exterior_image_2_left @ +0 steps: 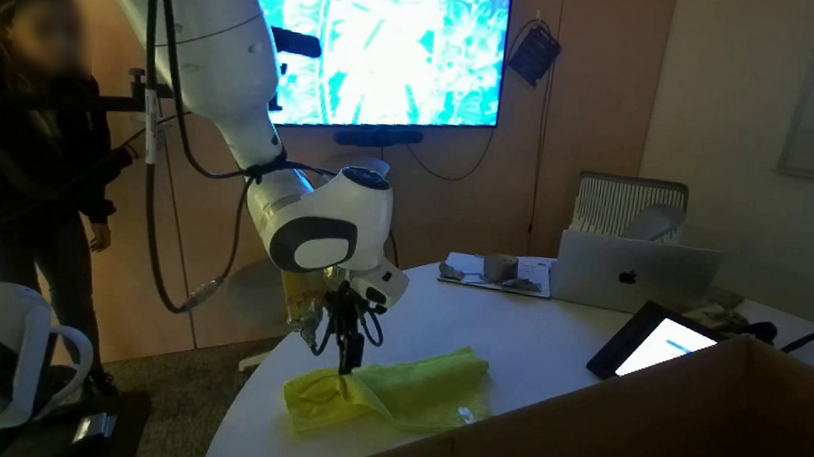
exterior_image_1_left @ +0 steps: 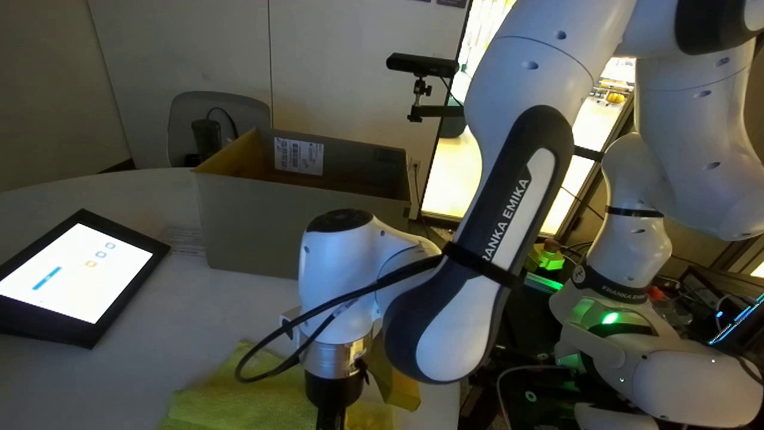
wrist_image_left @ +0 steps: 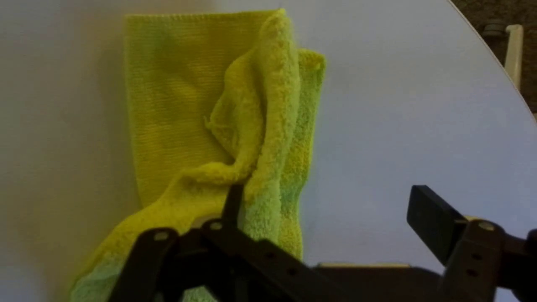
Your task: Pick up the marker and wrap it on the cloth, then put the cloth in the box
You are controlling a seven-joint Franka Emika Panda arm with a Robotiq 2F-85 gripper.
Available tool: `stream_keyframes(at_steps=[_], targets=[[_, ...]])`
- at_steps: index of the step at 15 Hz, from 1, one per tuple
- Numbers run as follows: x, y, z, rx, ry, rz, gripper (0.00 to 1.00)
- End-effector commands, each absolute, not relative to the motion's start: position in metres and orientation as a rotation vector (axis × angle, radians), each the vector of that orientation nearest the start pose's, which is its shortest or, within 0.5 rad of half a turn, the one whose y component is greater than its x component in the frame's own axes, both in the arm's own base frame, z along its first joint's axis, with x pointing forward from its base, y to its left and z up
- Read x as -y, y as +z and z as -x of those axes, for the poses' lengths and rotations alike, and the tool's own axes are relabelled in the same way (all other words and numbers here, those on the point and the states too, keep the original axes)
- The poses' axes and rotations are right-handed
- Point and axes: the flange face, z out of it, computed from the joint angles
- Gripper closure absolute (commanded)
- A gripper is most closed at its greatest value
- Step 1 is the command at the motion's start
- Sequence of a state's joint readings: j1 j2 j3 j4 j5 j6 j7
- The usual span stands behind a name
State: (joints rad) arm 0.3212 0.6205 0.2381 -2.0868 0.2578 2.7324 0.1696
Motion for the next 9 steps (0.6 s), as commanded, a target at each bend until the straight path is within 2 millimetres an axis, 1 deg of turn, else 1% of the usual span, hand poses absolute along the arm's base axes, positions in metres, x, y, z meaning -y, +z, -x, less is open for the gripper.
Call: stream_keyframes(at_steps=[1,3,5,8,9], targets=[[-0.291,0.150,-0.514,0.144,0.019,2.915,0.00],[-0.281,0.156,-0.532,0.128,-0.045,2.925,0.00],[-0.270,0.157,-0.555,0.107,-0.085,2.939,0.00],[-0.256,0.150,-0.592,0.070,-0.152,2.976,0.00],[-0.253,0.147,-0.600,0.077,-0.157,2.987,0.00]])
